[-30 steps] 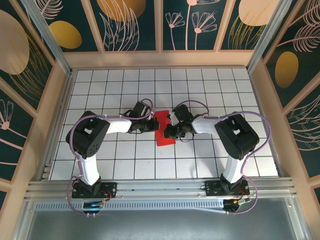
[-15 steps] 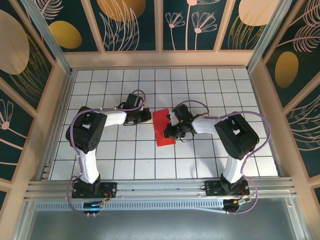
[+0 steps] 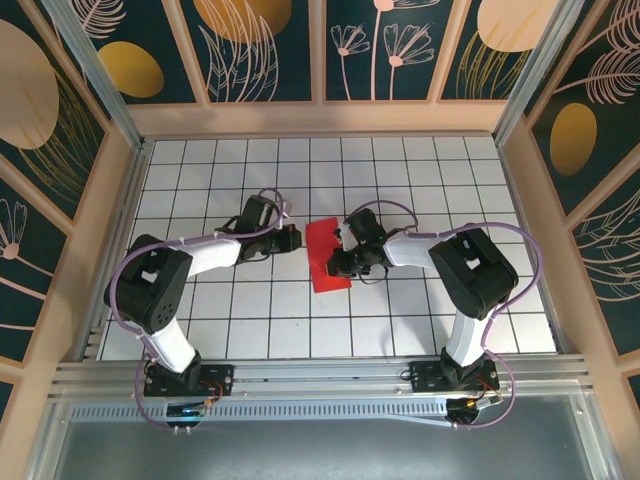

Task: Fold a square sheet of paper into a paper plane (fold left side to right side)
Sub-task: First fold the square sheet of paper in half at the center of the table.

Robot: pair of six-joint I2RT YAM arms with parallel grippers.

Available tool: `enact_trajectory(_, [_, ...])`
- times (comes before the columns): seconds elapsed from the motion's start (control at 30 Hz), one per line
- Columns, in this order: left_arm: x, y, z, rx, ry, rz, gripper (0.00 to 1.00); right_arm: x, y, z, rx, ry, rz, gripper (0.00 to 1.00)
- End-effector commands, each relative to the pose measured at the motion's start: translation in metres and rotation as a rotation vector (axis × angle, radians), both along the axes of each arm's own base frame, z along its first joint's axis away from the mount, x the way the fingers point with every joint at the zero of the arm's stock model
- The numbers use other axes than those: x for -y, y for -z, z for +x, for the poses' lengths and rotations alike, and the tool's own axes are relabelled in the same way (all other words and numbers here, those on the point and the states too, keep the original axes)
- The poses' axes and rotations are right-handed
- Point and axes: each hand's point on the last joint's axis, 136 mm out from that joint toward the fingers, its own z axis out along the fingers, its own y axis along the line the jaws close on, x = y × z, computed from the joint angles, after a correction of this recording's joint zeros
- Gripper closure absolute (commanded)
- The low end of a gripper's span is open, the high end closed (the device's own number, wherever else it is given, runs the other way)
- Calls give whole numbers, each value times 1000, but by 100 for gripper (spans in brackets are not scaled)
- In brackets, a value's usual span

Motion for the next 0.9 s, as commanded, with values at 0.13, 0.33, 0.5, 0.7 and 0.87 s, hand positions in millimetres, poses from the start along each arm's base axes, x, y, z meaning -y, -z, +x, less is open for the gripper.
enact_trajectory(0.13, [50, 9, -13, -32, 105, -91, 98, 41, 52, -26, -111, 26, -217, 100])
enact_trajectory(0.33, [51, 23, -8, -45, 92, -54, 98, 42, 52, -26, -111, 28, -223, 100])
enact_trajectory(0.5, [39, 41, -6, -59, 49, 21, 98, 44, 53, -28, -116, 28, -230, 100])
enact_trajectory(0.7, [30, 55, -3, -68, 18, 76, 97, 47, 56, -31, -127, 23, -247, 100])
enact_trajectory(0.87, [25, 61, 3, -63, -2, 102, 97, 50, 59, -35, -140, 16, -264, 100])
